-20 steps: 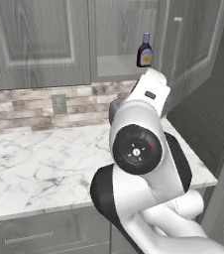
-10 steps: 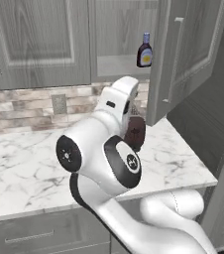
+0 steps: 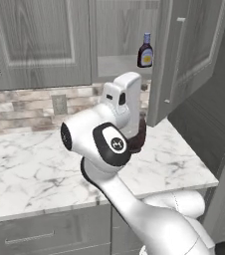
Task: Move the condiment bottle and condiment bottle from the cabinet to the dining counter.
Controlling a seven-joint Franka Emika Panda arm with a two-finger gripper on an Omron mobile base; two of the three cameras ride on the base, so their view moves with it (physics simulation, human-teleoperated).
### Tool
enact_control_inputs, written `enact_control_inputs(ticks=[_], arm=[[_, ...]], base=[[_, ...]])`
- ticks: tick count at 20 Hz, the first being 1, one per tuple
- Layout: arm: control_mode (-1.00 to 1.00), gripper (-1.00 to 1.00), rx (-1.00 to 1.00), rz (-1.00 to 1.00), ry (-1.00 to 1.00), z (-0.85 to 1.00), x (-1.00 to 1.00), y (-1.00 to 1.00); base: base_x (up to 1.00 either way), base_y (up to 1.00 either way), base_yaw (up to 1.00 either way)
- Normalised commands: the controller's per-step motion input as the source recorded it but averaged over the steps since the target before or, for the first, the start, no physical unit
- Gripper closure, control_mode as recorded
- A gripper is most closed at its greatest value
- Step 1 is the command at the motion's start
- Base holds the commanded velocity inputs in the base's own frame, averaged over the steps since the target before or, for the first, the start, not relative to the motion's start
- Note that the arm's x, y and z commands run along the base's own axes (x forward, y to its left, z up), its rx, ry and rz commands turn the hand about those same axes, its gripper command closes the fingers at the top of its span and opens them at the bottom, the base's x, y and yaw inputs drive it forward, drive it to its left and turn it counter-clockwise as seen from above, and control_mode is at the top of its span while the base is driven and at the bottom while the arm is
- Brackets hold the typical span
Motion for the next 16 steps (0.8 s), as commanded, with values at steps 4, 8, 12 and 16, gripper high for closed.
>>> enact_control_inputs(ticks=[4,8,12,16], arm=[[-1.00,-1.00,-0.12,-0.26,0.07,0.00,0.06,-0.66],[-1.00,-1.00,-0.08,-0.26,0.01,0.00,-0.14,-0.79],[-1.00,-1.00,-0.09,-0.29,0.00,0.00,-0.64,-0.88],[-1.00,-1.00,-0.07,-0.27,0.00,0.00,-0.59,-0.91]], base=[[0.00,0.00,0.00],[0.00,0.00,0.00],[0.00,0.00,0.00],[0.00,0.00,0.00]])
